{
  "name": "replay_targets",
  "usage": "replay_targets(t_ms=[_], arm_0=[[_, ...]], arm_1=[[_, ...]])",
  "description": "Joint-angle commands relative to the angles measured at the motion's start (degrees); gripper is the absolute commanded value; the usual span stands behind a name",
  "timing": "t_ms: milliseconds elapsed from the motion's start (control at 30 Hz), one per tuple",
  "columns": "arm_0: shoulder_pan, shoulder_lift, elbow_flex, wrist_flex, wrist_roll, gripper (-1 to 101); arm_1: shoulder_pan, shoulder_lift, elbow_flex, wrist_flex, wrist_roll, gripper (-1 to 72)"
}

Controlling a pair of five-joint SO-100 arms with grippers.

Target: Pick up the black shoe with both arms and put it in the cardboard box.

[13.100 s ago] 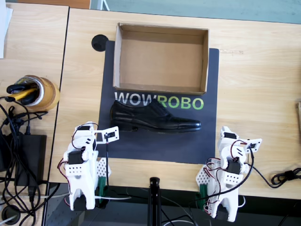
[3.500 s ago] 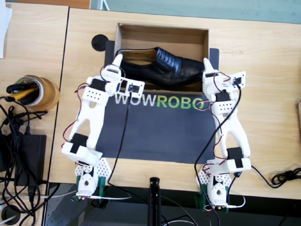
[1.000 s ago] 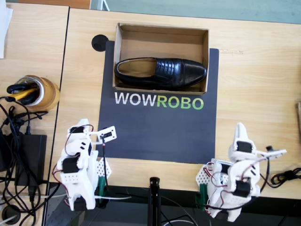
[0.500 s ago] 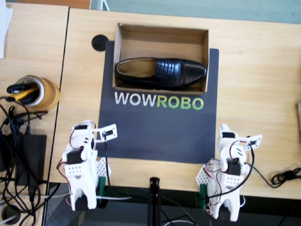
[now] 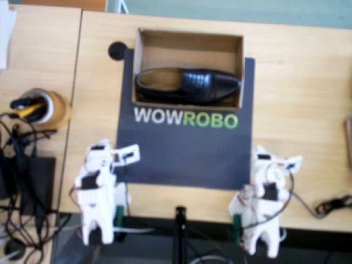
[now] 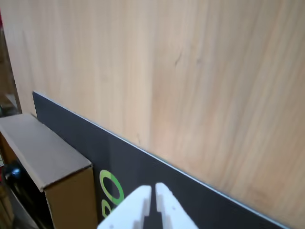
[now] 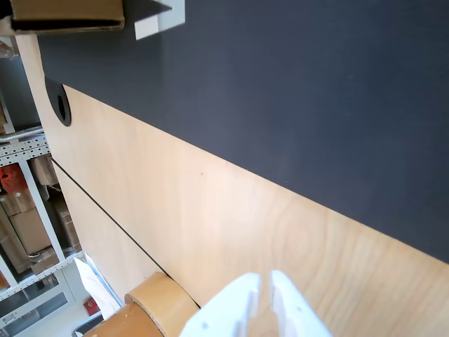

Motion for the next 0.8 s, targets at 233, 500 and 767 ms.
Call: replay_targets(t_ms=[233,500,767], arm_0=[[-0.8,0.9,0.4,0.3,0.3,0],[-0.8,0.9,0.4,0.3,0.3,0],[-0.7,0.9,0.4,0.3,0.3,0]], arm_1=[[3.8,2.5,1.0,-0.4,-1.2,3.2],[3.8,2.5,1.0,-0.4,-1.2,2.9],[3.8,2.5,1.0,-0.4,-1.2,2.9]])
